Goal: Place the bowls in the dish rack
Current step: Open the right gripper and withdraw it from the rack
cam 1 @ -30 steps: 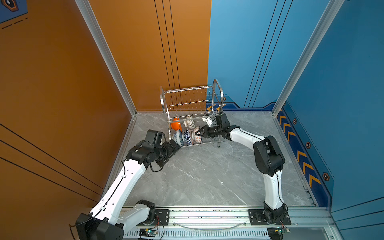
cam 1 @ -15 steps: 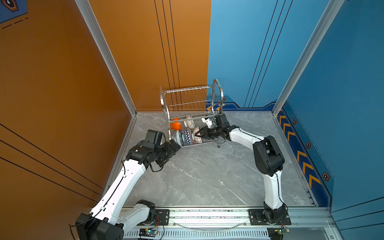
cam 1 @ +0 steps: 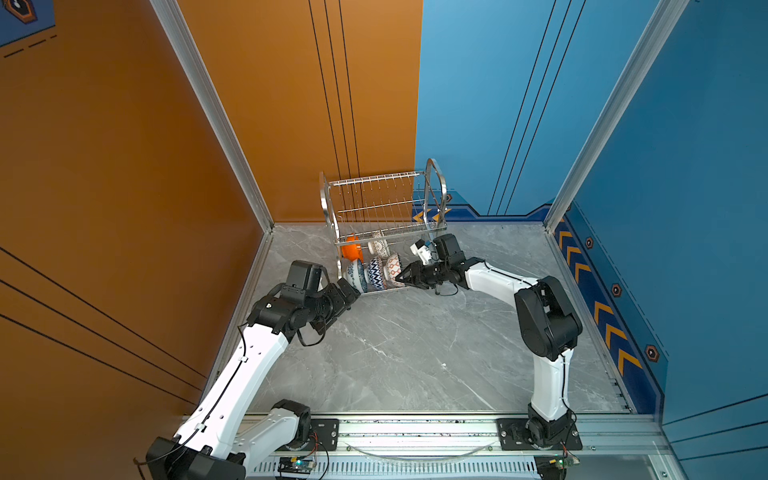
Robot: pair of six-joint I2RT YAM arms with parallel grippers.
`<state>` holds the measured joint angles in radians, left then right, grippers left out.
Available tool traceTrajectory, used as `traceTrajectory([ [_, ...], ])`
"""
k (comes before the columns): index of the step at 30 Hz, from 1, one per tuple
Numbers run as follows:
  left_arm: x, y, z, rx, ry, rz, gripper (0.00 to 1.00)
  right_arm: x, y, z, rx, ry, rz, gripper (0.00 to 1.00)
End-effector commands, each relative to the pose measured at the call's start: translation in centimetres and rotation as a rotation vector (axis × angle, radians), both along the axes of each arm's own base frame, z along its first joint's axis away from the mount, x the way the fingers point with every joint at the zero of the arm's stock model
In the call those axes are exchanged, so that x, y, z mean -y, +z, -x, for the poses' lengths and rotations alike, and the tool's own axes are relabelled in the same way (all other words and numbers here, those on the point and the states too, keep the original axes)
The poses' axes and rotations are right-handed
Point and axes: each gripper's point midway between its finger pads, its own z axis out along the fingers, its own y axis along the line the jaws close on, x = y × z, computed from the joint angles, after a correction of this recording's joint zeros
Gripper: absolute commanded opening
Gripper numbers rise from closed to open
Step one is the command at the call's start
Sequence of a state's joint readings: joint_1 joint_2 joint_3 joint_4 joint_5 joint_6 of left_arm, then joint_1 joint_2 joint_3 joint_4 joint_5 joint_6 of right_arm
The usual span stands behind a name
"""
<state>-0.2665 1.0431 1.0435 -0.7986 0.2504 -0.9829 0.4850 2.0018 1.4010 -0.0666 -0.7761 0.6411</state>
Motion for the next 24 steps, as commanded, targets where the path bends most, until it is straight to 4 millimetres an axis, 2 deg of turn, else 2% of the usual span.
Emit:
traceTrajectory([
  [1,-0.3,0.0,0.5,0.004,-0.015,-0.019,0.98,-0.2,2.3,0.1,0.026,-0.040,-0.050,0.45],
  [24,0.0,-0.4,-0.4,-0.009,-0.051,-0.043,0.98,0.5,4.1,1.6,0.044,-0.039,-0.034,0.54],
])
